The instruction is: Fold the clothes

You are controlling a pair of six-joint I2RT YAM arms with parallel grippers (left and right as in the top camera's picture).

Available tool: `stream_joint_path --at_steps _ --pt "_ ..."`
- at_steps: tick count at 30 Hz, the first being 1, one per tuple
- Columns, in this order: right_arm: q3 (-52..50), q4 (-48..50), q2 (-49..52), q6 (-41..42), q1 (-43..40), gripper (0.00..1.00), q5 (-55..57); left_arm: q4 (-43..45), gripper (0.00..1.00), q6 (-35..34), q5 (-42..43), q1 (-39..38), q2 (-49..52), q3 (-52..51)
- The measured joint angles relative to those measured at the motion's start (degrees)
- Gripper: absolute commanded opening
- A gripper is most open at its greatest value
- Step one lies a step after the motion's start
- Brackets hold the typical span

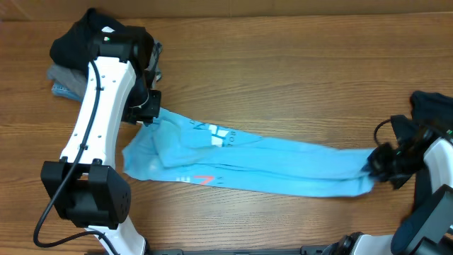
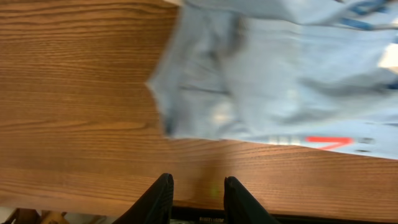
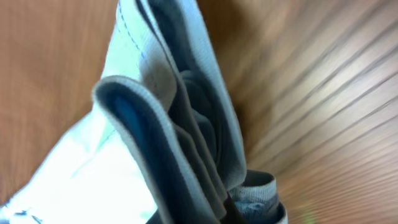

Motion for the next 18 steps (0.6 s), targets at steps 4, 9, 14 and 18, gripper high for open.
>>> stream_joint_path --at_steps 4,9,14,18 --pt "7.8 -2.6 -0.5 0.0 0.4 0.04 2.4 -0.2 0.33 0.0 0.0 0.9 -0.4 1.7" --pt "9.2 -5.7 -1.9 -0.6 7.4 0.04 6.1 -0.2 0.37 0.0 0.0 0.9 -2.7 4.8" --pt "7.4 -4.3 -1.9 0.6 17.5 0.05 11.0 0.0 0.36 0.0 0.3 0.9 -4.0 6.6" --pt "3.7 -2.6 -1.9 2.4 22.7 0.19 14.2 0.1 0.37 0.0 0.9 0.9 -4.1 6.7"
